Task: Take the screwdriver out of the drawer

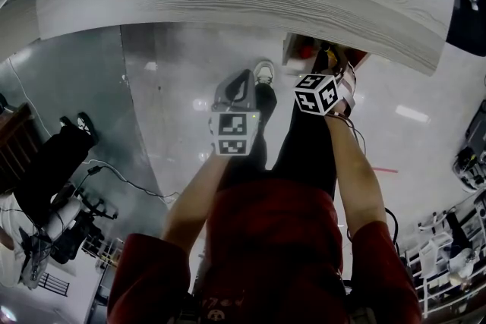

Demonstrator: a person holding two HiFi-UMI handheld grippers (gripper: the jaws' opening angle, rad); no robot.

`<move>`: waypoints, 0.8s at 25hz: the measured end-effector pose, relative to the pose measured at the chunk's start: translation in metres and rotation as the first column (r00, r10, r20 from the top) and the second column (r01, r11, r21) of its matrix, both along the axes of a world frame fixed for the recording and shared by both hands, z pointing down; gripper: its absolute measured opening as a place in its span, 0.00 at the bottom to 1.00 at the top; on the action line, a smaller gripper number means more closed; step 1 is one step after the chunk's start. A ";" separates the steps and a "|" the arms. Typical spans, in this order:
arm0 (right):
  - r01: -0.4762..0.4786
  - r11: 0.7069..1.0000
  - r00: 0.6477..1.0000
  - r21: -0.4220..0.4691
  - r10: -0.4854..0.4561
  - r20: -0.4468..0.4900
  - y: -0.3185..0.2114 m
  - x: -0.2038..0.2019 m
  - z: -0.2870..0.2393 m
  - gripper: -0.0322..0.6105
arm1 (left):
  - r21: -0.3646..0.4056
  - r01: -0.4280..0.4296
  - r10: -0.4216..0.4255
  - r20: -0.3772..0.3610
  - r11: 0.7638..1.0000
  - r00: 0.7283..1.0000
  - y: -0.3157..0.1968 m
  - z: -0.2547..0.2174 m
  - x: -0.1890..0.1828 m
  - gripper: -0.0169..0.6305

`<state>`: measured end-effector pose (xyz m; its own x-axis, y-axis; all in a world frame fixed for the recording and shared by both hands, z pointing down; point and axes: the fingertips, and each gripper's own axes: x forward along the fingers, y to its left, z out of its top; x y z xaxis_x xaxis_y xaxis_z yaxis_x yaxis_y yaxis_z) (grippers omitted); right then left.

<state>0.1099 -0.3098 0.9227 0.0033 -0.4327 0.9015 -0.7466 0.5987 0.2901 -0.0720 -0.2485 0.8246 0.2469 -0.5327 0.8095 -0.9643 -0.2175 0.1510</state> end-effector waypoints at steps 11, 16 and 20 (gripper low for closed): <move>0.063 0.998 0.998 -0.017 -0.063 0.008 -0.002 0.001 -0.012 0.16 | 0.005 -0.016 0.016 -0.004 1.000 1.000 0.006 -0.013 0.008 0.02; 0.036 0.999 0.999 -0.028 -0.035 0.038 0.005 0.001 -0.023 0.16 | 0.010 -0.017 0.017 0.002 1.000 1.000 0.016 -0.023 0.006 0.02; 0.024 0.999 0.998 -0.027 -0.022 0.051 0.010 -0.001 -0.034 0.16 | 0.028 -0.023 0.023 0.000 0.999 1.000 0.014 -0.035 0.006 0.02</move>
<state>0.1090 -0.3001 0.8884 -0.0527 -0.4072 0.9118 -0.7458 0.6232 0.2352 -0.0657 -0.2345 0.7892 0.2594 -0.5496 0.7941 -0.9590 -0.2435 0.1448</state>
